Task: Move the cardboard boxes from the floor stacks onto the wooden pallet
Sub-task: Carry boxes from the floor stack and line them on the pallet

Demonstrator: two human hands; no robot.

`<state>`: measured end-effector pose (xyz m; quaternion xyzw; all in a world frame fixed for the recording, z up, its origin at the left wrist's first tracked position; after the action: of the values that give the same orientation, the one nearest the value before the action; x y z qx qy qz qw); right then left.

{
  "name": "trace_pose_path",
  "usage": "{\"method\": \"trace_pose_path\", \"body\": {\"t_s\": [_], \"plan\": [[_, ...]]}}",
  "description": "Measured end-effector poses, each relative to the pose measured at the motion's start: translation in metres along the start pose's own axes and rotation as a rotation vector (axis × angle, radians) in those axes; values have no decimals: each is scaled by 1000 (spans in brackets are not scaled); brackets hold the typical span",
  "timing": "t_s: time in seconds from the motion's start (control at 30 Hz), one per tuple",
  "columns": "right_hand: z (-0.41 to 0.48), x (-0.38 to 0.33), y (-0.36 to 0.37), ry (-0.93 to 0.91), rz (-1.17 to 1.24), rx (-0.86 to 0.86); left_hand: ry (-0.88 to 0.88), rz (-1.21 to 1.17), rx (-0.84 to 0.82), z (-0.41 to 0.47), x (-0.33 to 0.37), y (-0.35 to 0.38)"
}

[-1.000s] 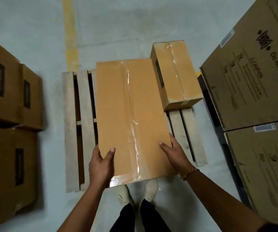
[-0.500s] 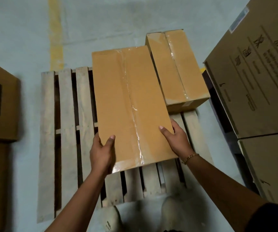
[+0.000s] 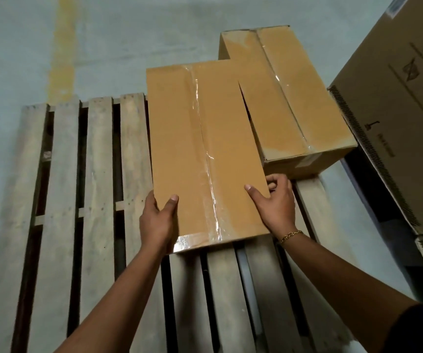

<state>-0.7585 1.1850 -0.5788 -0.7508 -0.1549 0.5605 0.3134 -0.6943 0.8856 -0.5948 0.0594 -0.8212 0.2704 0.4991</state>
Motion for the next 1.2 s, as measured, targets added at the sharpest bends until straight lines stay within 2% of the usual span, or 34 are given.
{"method": "trace_pose_path", "body": {"t_s": [0.43, 0.87, 0.97, 1.13, 1.2], "plan": [[25, 11, 10, -31, 9, 33, 36, 55, 53, 19, -2, 11], [25, 4, 5, -64, -36, -41, 37, 224, -34, 10, 12, 7], [25, 4, 4, -90, -82, -69, 54, 281, -50, 10, 13, 7], [25, -7, -16, -300, -365, -65, 116, 449, -15, 7, 17, 5], [25, -9, -22, -308, -382, -149, 153, 429, -52, 2, 18, 6]]}}
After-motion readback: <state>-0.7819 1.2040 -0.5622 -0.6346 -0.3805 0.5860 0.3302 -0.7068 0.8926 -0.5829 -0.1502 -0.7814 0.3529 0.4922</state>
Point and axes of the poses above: each hand's wrist, its own z-axis towards the middle knuckle, its own y-axis out of the palm, x = y × z, the point moved 6 cm from there along z, towards the middle knuckle, and after that the axes turned 3 degrees about y, right-handed, at the moved point
